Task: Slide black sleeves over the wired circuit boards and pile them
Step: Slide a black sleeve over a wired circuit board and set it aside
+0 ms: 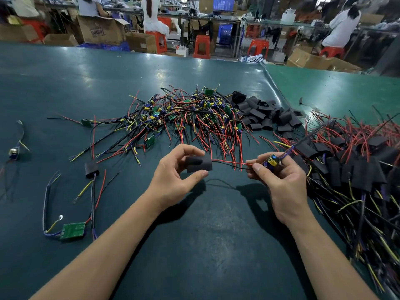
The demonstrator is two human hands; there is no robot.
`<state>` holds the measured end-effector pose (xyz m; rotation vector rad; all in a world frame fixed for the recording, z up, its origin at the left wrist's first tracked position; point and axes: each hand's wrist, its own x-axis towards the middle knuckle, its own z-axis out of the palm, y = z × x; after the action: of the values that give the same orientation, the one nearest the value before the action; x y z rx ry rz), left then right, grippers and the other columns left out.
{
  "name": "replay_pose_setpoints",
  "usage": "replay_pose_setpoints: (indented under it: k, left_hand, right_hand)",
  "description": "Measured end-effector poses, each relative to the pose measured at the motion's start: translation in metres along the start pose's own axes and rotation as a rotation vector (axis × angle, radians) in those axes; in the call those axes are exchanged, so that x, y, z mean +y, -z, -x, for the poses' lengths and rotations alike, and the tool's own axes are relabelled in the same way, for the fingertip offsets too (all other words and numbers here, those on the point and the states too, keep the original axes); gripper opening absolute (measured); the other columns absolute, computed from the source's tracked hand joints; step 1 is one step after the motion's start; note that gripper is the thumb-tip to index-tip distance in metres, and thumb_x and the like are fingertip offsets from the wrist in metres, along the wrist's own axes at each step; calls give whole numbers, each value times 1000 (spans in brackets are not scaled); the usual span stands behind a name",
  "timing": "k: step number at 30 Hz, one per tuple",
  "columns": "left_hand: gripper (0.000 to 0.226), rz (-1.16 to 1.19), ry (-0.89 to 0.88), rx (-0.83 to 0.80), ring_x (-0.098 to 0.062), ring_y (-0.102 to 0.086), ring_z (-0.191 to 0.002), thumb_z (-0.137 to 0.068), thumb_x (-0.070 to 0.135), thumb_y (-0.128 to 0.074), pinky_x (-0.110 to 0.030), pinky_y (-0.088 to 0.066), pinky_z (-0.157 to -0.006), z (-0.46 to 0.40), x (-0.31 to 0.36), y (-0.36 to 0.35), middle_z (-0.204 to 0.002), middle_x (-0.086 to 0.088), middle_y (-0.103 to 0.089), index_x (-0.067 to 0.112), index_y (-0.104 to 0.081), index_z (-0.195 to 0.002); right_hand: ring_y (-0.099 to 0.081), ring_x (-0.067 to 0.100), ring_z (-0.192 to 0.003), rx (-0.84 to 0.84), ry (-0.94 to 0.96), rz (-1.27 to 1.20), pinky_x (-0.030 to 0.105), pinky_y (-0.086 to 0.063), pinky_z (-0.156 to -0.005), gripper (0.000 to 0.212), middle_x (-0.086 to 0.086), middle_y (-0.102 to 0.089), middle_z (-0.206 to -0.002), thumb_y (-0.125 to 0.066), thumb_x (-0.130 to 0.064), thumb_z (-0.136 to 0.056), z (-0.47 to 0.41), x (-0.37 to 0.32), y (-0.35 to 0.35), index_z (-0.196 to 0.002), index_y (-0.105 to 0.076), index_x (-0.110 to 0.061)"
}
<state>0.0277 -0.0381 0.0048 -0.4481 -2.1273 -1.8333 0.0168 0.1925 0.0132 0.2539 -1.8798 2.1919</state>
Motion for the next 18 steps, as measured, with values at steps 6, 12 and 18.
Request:
replay_pose_setpoints:
  k: [6, 12, 18]
  left_hand:
    - [43, -202, -47, -24, -12, -66, -107, -77, 22, -81, -27, -49, -98, 1, 1, 1, -111, 13, -70, 27, -64, -117]
    - [45, -362, -62, -123, 1, -60, -111, -80, 33, -78, -28, -47, -100, 3, 5, -1, -116, 16, -66, 34, -59, -120]
    - [46, -334, -90, -153, -7, -62, -113, -80, 32, -78, -37, -49, -100, 7, 8, -4, -117, 10, -66, 34, -58, -121]
  right_hand:
    - [-71, 22, -72, 10, -147, -281, 26, -58, -65, 19, 13, -74, -82, -65, 0, -75, -4, -7, 1, -92, -62, -9]
    - [-67, 20, -66, -78, -210, -314, 24, -55, -58, 18, 13, -72, -78, -62, -2, -72, -4, -14, 6, -89, -60, -8]
    - [-69, 19, -68, -60, -221, -260, 24, -57, -63, 16, 9, -72, -80, -66, -1, -72, 0, -11, -5, -86, -61, -6]
